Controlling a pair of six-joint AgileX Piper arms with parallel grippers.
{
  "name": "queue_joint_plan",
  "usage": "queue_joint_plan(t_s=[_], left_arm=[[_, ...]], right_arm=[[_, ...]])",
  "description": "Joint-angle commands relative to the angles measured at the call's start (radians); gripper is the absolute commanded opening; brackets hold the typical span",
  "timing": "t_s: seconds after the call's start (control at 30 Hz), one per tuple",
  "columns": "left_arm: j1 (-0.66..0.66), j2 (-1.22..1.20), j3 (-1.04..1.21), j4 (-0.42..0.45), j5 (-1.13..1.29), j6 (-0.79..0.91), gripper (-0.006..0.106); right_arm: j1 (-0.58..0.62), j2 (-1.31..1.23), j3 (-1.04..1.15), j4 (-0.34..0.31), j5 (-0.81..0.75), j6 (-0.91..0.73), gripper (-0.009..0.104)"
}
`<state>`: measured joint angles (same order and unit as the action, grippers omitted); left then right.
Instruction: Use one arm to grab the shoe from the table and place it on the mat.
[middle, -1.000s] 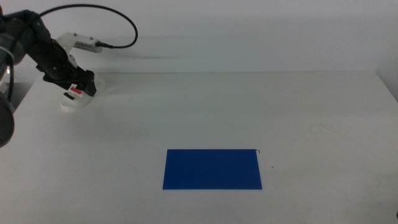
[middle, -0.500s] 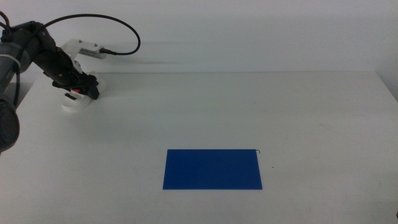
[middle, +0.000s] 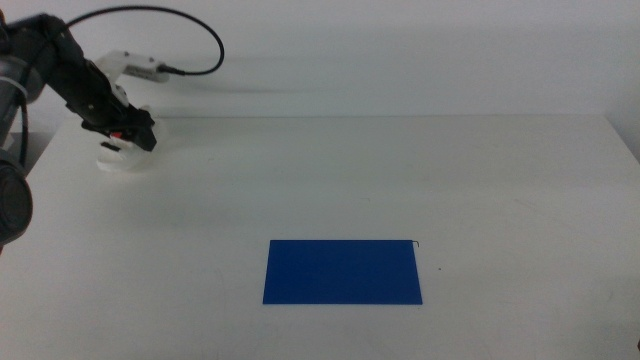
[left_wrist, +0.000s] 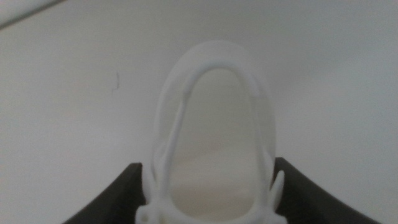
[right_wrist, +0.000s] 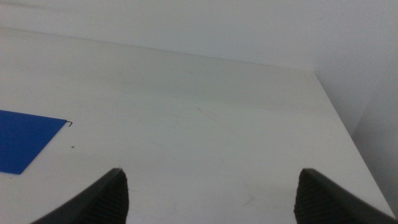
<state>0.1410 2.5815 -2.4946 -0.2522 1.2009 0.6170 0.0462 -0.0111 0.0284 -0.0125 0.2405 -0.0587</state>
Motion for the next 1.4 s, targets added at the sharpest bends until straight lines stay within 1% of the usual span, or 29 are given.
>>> queue_joint_plan(t_s=[0.0,0.1,0.3,0.4,0.53,0.8,1.0,1.13,1.37], left_arm=[[0.002,-0.093,-0.065,-0.03,0.047,-0.018,0.004],[-0.001,-0.125,-0.074,-0.025,0.108,-0.013,0.004],[-0.05,-0.232,-0.029,0.017,0.109,-0.036,0.004],[-0.077,-0.307,0.061,0.047,0.109,-0.037,0.004],[-0.102,-0.428,0.219,0.048,0.107,-0.027,0.004],[-0.177,-0.643,0.484,0.083,0.087,-0.048,0.003],[-0.258,-0.789,0.647,0.099,0.043,-0.11,0.003],[-0.335,-0.861,0.746,0.112,-0.003,-0.153,0.003],[-0.494,-0.879,0.798,0.127,-0.05,-0.222,0.003]], right_arm=[[-0.001,0.004,0.005,-0.011,-0.073,-0.01,0.078],[-0.001,0.004,0.005,-0.011,-0.073,-0.01,0.078],[-0.001,0.004,0.005,-0.011,-0.073,-0.01,0.078],[-0.001,0.004,0.005,-0.011,-0.073,-0.01,0.078],[-0.001,0.004,0.005,-0.011,-0.073,-0.01,0.078],[-0.001,0.004,0.005,-0.011,-0.073,-0.01,0.078],[-0.001,0.004,0.005,-0.011,-0.073,-0.01,0.078],[-0.001,0.004,0.005,-0.011,-0.073,-0.01,0.078],[-0.001,0.004,0.005,-0.011,-0.073,-0.01,0.078]])
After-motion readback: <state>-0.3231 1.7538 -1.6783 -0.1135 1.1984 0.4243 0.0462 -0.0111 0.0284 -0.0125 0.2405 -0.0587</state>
